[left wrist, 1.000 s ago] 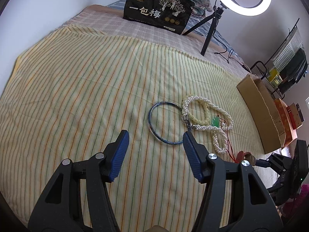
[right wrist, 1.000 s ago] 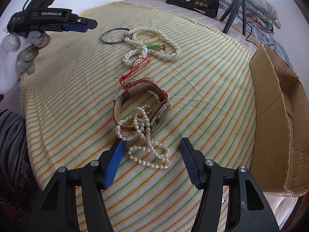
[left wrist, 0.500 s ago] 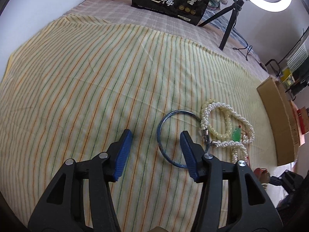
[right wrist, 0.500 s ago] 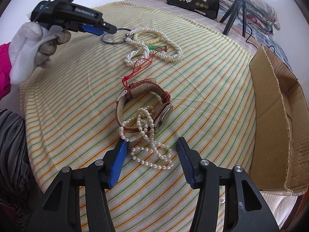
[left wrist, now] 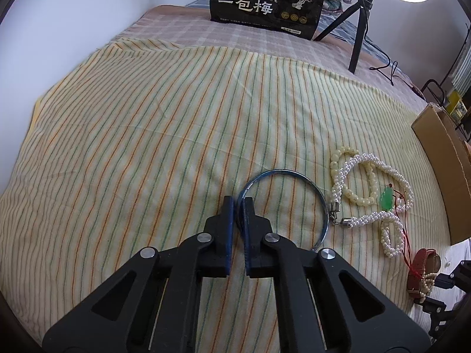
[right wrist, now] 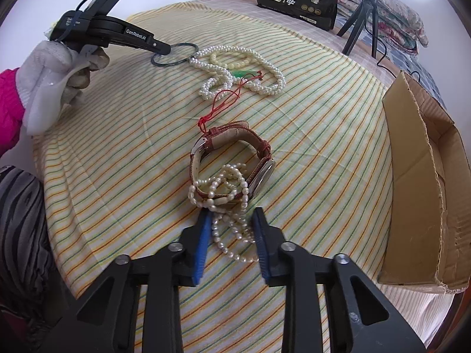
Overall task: Organize jewelry
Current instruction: 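Close the right tool on the pearl bracelet while the left tool grips the black bangle, then carry the pearl bracelet in the right tool and the bangle in the left tool to the box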
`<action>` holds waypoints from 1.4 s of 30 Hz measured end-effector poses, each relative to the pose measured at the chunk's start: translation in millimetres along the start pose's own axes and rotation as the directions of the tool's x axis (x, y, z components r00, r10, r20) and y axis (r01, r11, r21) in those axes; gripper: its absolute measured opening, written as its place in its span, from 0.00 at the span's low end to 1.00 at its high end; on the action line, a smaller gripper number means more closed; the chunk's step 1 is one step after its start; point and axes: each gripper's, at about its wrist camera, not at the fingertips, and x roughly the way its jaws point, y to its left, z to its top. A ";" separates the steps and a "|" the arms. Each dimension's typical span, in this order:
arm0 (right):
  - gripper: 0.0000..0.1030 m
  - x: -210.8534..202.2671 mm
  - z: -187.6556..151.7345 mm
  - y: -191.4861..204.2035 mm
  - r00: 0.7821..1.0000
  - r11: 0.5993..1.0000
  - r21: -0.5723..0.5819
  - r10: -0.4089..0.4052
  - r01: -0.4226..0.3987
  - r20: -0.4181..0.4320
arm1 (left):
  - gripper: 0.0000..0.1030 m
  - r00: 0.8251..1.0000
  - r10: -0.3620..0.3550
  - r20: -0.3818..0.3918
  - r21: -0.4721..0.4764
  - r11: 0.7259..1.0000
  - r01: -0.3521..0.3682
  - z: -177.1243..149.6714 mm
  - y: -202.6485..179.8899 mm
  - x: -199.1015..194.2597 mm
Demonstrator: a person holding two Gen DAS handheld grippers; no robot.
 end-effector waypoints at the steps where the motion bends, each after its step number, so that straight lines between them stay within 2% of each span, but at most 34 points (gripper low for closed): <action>1: 0.13 -0.5 0.1 0.3 1.000 1.000 0.002 0.002 -0.002 -0.001 | 0.03 1.000 -0.002 0.000 -0.004 1.000 0.002 -0.9 1.3 -1.2; 6: 0.07 -2.7 -1.9 -0.7 1.000 1.000 0.028 0.010 -0.010 0.000 | 0.02 1.000 -0.009 0.004 -0.020 1.000 0.009 -7.2 6.4 -7.7; 14: 0.06 -15.3 -7.3 -8.9 0.998 0.993 0.109 0.038 -0.042 0.041 | 0.02 1.000 -0.021 0.021 -0.037 0.999 0.022 -12.9 11.0 -21.8; 26: 0.06 -54.8 -4.1 -3.9 0.989 0.986 0.155 0.030 -0.053 0.147 | 0.01 0.994 -0.063 0.084 -0.039 0.997 0.066 -15.0 9.1 -60.7; 42: 0.03 -116.1 16.9 5.2 0.959 0.988 0.148 -0.013 -0.030 0.281 | 0.01 0.970 -0.164 0.181 0.032 0.987 0.161 -10.3 -9.4 -132.6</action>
